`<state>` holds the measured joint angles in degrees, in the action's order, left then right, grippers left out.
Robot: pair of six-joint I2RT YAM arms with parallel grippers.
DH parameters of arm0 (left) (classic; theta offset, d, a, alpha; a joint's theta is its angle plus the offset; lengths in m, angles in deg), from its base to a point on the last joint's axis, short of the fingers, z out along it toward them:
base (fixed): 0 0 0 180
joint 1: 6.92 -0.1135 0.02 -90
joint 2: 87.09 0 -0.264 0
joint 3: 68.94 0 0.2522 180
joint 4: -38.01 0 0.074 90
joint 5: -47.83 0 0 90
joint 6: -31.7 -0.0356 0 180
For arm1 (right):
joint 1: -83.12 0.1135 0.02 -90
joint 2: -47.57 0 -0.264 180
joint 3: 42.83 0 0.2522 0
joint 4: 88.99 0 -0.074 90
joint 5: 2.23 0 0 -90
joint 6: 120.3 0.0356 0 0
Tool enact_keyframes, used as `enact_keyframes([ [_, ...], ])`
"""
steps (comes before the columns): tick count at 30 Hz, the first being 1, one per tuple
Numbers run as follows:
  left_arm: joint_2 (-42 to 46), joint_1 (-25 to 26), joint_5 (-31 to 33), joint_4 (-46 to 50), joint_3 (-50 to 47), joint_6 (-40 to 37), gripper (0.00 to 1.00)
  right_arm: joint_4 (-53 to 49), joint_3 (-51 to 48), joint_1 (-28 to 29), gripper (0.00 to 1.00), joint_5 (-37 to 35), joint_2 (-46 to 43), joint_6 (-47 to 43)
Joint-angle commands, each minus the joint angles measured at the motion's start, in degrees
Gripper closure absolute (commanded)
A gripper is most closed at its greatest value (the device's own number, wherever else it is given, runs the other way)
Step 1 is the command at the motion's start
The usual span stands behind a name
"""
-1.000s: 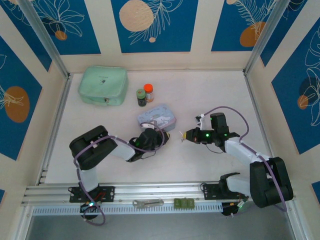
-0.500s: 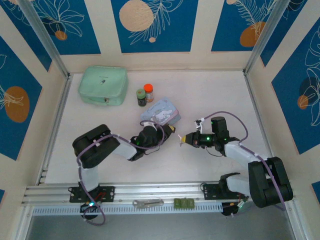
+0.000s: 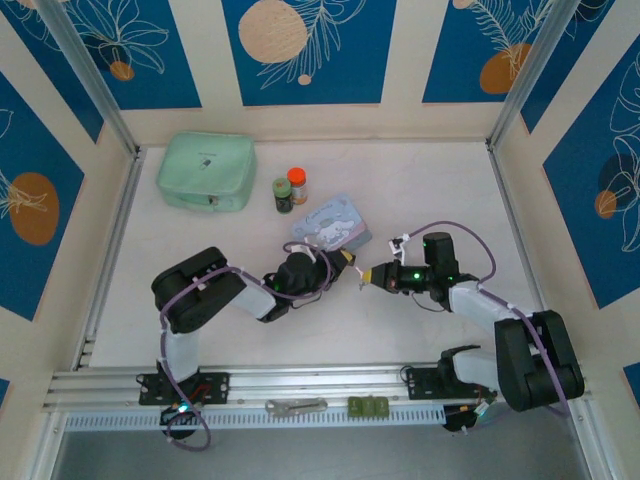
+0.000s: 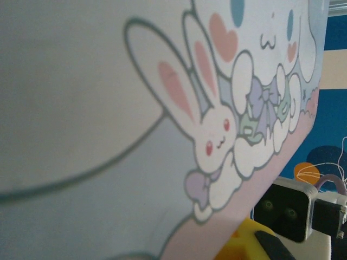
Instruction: Unlock a padlock with a key
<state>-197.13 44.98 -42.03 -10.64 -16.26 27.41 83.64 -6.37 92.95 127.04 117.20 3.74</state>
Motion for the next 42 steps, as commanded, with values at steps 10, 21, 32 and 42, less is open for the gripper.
enact_keyframes([
  [10, 0.65, -5.49, -12.84, -7.69, -2.55, -0.50, 1.00, -4.83, 3.14, -2.82, 1.00, 3.59, 2.13, -7.76],
  [21, 1.85, -8.23, -21.17, -6.51, -0.60, -2.31, 1.00, -2.13, 5.15, 0.78, 1.00, 6.88, 7.22, -8.55],
  [32, 0.88, -8.36, -23.40, -8.32, -0.42, -1.45, 1.00, -2.29, 7.96, 1.56, 1.00, 5.39, 10.70, -10.17],
  [42, 1.00, -8.47, -23.52, -8.36, -0.47, -1.60, 1.00, -4.43, 7.69, 0.21, 1.00, 2.60, 10.47, -11.17],
])
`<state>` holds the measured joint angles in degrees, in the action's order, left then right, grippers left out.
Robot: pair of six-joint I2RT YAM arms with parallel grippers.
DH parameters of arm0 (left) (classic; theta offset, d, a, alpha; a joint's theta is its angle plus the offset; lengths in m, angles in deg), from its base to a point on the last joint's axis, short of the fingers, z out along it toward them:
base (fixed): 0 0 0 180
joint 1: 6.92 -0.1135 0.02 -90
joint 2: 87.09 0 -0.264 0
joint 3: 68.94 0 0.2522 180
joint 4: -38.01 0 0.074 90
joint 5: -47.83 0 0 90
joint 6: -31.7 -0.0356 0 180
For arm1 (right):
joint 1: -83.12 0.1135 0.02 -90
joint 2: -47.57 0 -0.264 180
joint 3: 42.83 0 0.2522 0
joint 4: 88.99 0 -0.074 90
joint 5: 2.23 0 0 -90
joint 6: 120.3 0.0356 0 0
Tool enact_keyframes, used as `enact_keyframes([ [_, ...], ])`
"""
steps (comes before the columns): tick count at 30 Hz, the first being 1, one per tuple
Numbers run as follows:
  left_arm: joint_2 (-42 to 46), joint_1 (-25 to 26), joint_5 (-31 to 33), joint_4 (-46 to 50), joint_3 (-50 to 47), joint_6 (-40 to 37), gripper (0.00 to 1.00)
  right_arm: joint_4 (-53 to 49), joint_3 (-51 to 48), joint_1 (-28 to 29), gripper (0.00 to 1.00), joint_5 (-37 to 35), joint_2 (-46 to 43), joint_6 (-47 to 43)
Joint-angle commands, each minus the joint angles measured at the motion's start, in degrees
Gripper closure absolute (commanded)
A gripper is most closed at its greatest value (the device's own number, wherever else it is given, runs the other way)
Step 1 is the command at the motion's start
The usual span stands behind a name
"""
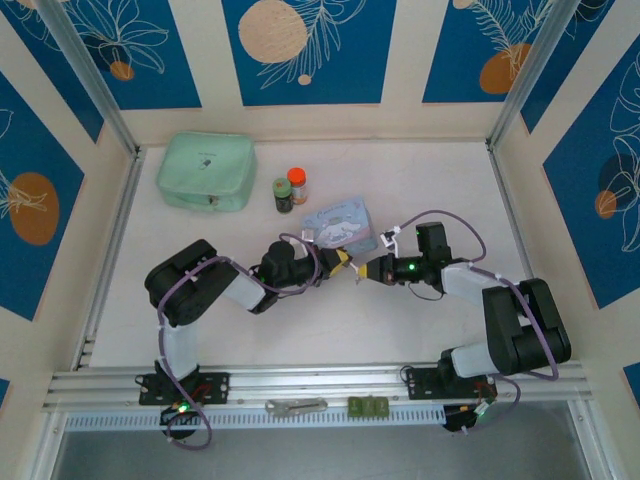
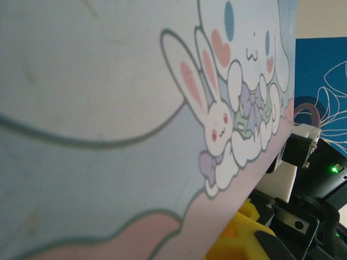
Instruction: Unlock a padlock with a key
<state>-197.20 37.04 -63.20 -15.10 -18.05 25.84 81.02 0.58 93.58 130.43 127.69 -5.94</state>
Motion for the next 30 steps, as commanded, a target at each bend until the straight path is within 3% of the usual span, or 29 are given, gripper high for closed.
enact_keyframes([
  [1, 1.11, -0.53, -2.41, -3.90, 1.38, -0.04, 1.00, -1.64, 0.58, -0.55, 1.00, -1.10, 0.00, -1.32],
  [30, 1.86, -0.43, -2.60, -2.63, 1.31, -1.28, 1.00, 1.00, 1.06, 0.19, 1.00, 0.50, 0.36, 0.08],
])
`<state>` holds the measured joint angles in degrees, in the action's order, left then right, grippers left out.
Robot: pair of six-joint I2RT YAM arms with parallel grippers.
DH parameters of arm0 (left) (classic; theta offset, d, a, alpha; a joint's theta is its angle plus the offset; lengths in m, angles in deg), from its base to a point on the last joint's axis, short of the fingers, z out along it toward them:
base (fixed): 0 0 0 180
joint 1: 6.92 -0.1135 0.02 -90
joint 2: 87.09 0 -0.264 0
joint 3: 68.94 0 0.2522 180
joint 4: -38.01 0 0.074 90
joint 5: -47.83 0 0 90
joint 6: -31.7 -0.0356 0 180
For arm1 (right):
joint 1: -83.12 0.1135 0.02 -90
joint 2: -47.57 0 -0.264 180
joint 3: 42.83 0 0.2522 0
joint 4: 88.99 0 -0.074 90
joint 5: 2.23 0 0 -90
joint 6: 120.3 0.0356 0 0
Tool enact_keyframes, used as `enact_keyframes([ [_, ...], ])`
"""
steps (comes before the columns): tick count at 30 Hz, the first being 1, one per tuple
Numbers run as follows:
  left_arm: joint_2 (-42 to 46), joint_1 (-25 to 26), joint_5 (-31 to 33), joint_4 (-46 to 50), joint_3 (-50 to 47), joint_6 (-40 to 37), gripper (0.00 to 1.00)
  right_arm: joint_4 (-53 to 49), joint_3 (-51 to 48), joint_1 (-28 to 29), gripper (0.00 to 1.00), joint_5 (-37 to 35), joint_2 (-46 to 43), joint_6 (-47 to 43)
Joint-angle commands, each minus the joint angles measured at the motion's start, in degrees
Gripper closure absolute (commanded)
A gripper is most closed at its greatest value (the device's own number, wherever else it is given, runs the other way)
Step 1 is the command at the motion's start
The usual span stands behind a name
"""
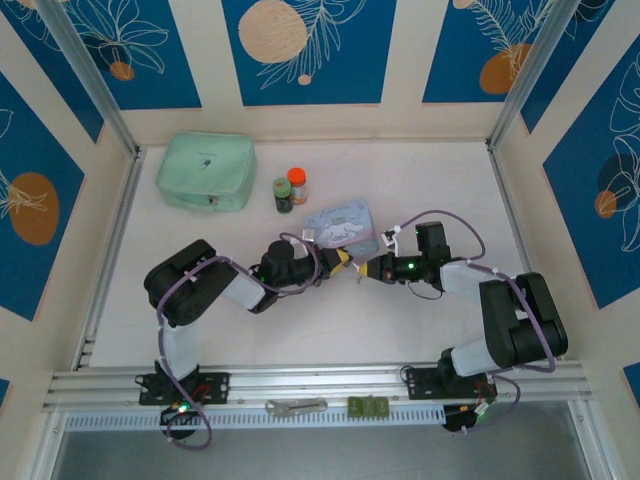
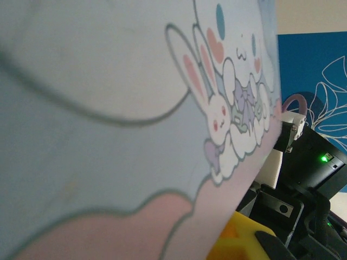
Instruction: Unlock a padlock with a key
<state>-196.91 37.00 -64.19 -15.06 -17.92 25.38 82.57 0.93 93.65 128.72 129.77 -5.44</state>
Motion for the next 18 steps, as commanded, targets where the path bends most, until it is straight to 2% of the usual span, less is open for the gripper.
enact_keyframes([
  [1, 1.47, -0.41, -1.62, -2.69, 1.24, -0.84, 1.00, -0.72, 0.53, 0.11, 1.00, 2.34, -1.98, -0.43],
  [18, 1.37, -0.25, -2.64, -2.28, 2.18, -1.61, 1.00, 3.32, 0.68, 1.88, 1.00, 4.05, 0.56, 1.86],
])
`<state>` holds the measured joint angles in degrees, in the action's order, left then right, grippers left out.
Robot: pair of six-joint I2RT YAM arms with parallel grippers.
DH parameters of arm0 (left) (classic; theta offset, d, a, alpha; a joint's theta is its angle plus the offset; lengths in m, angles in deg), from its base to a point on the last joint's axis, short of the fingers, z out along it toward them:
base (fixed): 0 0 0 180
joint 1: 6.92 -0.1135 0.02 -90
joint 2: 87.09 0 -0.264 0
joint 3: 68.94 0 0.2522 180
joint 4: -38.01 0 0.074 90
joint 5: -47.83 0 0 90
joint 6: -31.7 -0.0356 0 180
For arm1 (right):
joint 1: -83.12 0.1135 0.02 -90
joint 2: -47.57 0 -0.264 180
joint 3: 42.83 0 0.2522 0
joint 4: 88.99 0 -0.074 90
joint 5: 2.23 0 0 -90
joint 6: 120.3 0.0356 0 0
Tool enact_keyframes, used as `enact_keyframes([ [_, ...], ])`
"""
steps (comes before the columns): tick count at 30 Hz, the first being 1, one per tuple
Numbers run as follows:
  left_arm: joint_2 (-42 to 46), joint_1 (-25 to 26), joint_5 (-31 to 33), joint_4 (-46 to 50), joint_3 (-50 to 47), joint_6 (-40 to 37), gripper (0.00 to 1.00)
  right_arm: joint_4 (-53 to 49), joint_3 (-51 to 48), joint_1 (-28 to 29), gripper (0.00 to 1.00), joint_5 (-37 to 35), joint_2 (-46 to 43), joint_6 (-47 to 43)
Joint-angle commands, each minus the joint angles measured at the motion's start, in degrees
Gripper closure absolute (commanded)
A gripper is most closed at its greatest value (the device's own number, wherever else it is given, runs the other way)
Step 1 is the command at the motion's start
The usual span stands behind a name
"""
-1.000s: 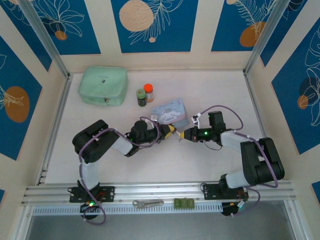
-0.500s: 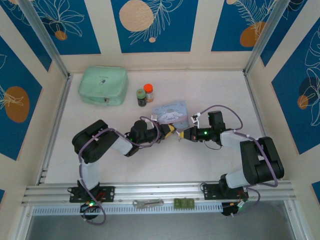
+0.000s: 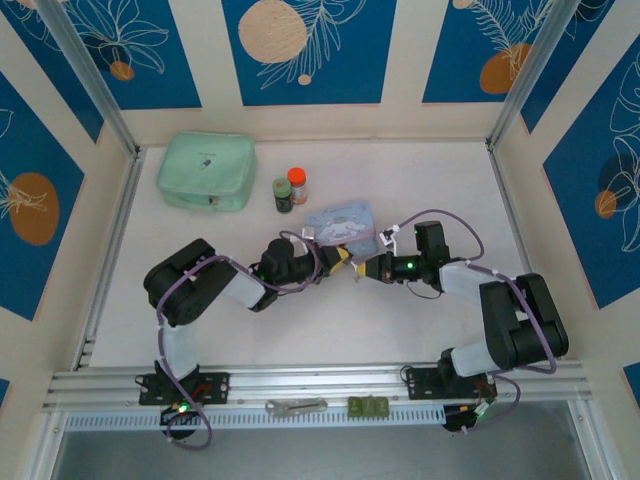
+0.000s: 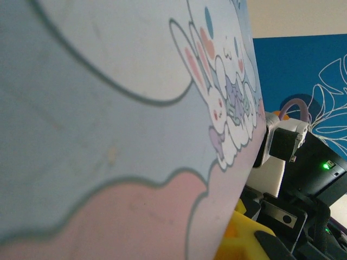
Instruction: Unlock a padlock with a key
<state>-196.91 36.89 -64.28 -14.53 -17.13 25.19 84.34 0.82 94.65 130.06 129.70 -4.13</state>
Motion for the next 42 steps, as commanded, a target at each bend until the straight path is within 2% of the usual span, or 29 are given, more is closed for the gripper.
enact_keyframes([
  [1, 1.32, -0.14, -2.59, -2.94, 1.25, -1.39, 1.00, 1.37, 0.87, 0.91, 1.00, 3.00, 0.43, 0.47],
  [5, 0.42, -0.14, -3.72, -4.66, 1.25, -1.15, 1.00, -0.90, 1.39, 0.44, 1.00, 1.88, -0.73, -0.51],
  [11, -0.97, 0.00, -9.89, -8.66, 1.52, -1.48, 1.00, -1.30, 3.23, -1.46, 1.00, 1.19, 0.06, 1.33],
  [15, 0.39, 0.13, -11.56, -9.04, -0.13, -2.92, 1.00, -1.58, 5.24, -1.45, 1.00, -0.23, 1.95, 2.22],
  [27, -1.60, 0.50, -12.58, -12.71, -0.01, -2.10, 1.00, 0.94, 5.94, -0.96, 1.00, -6.21, 2.25, 6.79],
  [36, -0.43, 0.72, -11.90, -9.20, -1.18, -5.08, 1.00, 3.22, 6.25, -0.90, 1.00, -9.32, 2.40, 8.85],
  [42, -2.41, 0.82, -12.48, -10.78, 0.00, -3.68, 1.00, 3.76, 6.79, 0.72, 1.00, -10.89, 2.60, 9.51],
])
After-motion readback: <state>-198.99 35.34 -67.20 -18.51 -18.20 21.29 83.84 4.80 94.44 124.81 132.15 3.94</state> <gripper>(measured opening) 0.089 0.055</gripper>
